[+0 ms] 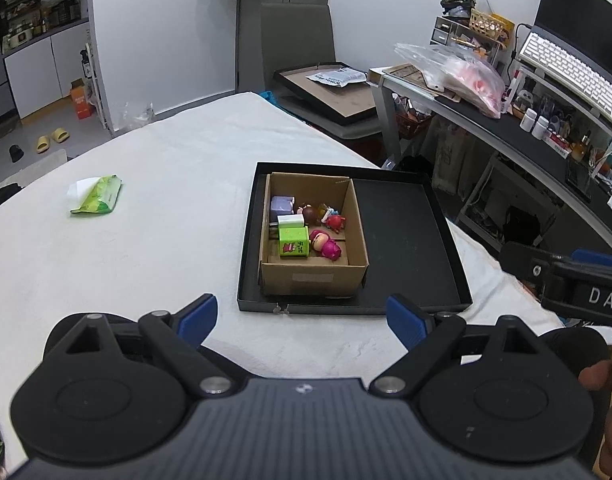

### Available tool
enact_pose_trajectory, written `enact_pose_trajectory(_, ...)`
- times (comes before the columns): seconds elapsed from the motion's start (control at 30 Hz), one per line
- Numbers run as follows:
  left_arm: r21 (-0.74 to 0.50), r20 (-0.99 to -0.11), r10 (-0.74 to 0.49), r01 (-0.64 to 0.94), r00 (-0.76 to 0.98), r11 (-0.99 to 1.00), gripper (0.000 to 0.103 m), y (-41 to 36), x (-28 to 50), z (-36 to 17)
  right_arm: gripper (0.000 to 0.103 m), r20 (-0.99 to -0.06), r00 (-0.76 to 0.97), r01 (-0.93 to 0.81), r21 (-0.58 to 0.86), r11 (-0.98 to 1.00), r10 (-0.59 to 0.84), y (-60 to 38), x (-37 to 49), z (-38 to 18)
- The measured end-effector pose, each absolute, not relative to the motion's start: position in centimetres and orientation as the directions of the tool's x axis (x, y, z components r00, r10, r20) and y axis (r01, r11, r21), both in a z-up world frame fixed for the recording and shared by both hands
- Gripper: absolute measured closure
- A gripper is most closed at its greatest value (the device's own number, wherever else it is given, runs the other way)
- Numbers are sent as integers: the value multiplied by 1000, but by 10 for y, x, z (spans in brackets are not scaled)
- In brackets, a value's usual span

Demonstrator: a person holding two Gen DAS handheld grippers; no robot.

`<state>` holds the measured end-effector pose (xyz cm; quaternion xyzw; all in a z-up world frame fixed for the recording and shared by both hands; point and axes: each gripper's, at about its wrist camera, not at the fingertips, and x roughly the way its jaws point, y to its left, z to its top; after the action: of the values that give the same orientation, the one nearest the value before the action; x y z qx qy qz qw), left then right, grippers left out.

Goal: Organize rigid objects

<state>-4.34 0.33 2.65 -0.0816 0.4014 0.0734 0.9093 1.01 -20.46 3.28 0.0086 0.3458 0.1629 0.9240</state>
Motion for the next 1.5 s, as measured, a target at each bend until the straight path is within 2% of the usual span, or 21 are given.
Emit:
enact_pose_trajectory(0.47, -72, -735, 66, -174, 675, 982, 12, -5, -44, 25, 0, -640, 699, -297, 147, 944, 320, -205, 7, 33)
enact_pose_trajectory(0.63, -72, -732, 68, -176, 678, 982, 7, -4, -43, 27, 0, -634, 700, -305, 149, 941, 327, -203, 6, 35)
enact_pose_trajectory(1.5, -46, -721, 78, -159, 689, 986, 2, -2, -44, 30, 0, -652, 684, -310, 145, 940, 326, -197, 8, 32)
